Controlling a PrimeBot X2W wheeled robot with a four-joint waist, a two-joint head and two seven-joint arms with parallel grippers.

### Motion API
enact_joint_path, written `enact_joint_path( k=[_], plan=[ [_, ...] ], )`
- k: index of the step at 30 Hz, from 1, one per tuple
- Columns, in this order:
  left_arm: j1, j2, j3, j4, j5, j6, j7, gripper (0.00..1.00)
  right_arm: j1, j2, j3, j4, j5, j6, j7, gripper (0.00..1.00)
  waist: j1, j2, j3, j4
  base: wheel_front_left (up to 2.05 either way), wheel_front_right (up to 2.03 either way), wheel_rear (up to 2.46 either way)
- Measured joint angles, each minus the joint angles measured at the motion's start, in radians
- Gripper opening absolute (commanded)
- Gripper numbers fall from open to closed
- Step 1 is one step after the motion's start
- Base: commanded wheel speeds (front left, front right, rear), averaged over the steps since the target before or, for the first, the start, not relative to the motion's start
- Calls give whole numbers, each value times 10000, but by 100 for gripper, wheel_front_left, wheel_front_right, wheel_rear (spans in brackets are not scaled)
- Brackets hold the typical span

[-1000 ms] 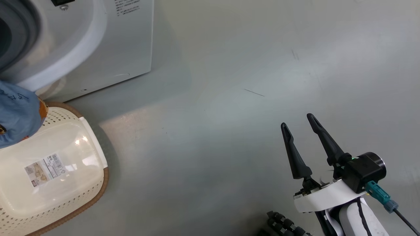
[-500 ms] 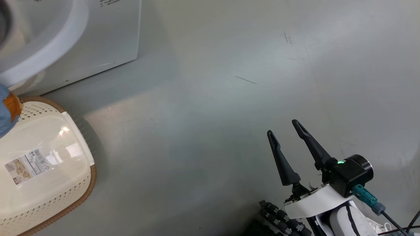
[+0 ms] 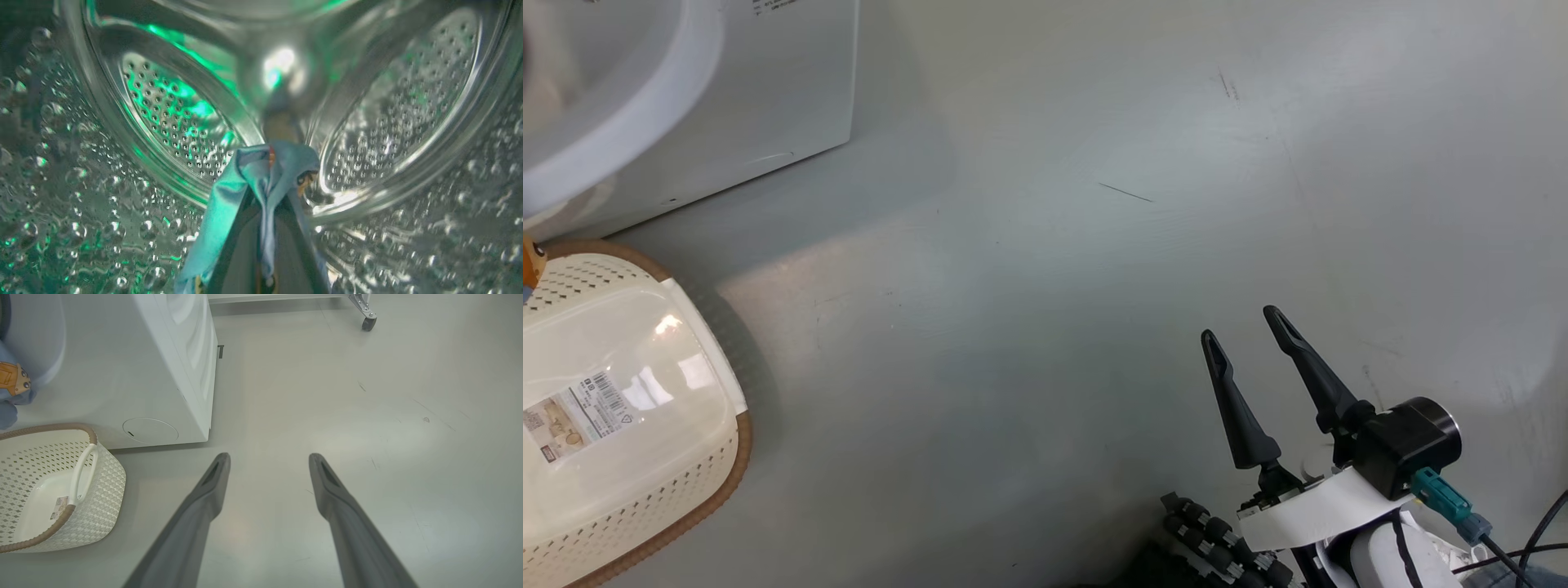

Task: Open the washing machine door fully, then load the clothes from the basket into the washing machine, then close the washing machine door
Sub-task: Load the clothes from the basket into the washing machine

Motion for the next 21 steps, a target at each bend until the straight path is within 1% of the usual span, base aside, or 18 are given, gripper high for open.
enact_joint_path(
  k=[3,4,5,6,7,9,10,13,16,21],
  plan=[
    [1,6,-165,431,261,4,65,31,7,61,12,0,-2,0,0,100,0,0,24,-1,0,0,0],
    [0,12,-194,527,303,4,134,43,6,81,15,0,0,0,0,100,0,0,27,1,0,0,0],
    [0,13,-245,621,311,6,146,60,4,94,19,0,0,0,0,100,0,0,29,2,0,0,0],
    [-1,13,-301,702,330,8,148,96,-4,100,25,0,2,0,0,100,0,0,31,4,0,0,0],
    [-5,19,-366,800,385,35,188,100,-24,104,31,0,8,0,0,100,0,0,32,6,0,0,0],
    [-3,21,-518,1055,640,134,224,100,-126,113,44,12,15,0,0,100,0,0,12,15,0,0,0],
    [8,-17,-500,1220,679,274,217,100,-168,125,42,13,15,0,0,100,0,0,-16,27,0,0,0],
    [30,-113,-430,1618,671,431,105,100,-337,138,46,33,15,0,0,100,1,0,-156,82,0,0,0],
    [32,-205,-384,1779,646,456,17,100,-377,138,46,75,15,0,0,100,0,0,-270,130,0,0,0],
    [60,-546,-453,2115,650,533,-192,100,-379,136,15,199,15,0,0,100,0,0,-571,302,0,0,0]
  ],
)
